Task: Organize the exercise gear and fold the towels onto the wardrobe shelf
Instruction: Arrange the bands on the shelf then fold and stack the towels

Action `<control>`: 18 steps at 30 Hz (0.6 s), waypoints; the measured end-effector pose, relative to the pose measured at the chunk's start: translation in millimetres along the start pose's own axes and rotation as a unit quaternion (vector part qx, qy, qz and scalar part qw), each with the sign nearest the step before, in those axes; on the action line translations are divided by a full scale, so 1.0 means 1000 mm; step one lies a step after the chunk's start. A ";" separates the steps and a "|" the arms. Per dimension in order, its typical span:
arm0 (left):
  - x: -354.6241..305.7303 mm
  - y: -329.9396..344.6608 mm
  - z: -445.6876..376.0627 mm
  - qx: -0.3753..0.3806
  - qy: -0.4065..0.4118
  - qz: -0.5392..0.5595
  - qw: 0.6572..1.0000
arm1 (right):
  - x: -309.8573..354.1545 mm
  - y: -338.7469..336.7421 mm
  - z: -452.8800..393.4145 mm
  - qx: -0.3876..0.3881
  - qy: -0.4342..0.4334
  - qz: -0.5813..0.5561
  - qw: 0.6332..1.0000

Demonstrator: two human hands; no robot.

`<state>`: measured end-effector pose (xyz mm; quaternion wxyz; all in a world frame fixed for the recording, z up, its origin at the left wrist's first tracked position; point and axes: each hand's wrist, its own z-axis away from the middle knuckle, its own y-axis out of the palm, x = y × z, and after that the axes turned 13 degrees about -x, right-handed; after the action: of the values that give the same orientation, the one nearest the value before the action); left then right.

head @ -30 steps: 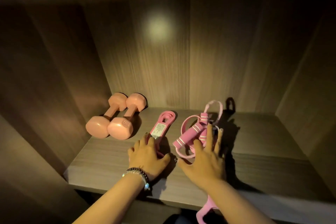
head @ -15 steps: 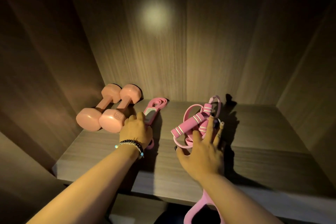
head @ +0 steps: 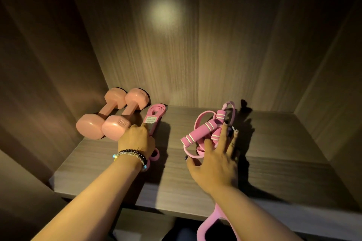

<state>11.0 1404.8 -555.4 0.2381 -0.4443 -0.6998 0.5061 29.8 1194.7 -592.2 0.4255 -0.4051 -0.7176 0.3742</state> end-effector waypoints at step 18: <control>-0.009 -0.004 0.027 0.034 0.019 0.041 0.998 | 0.001 0.001 0.000 -0.011 -0.001 0.002 1.000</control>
<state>-7.5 1382.8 -560.9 0.2457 -0.4738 -0.6585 0.5306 29.4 1195.9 -592.9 0.4192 -0.4110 -0.7212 0.3678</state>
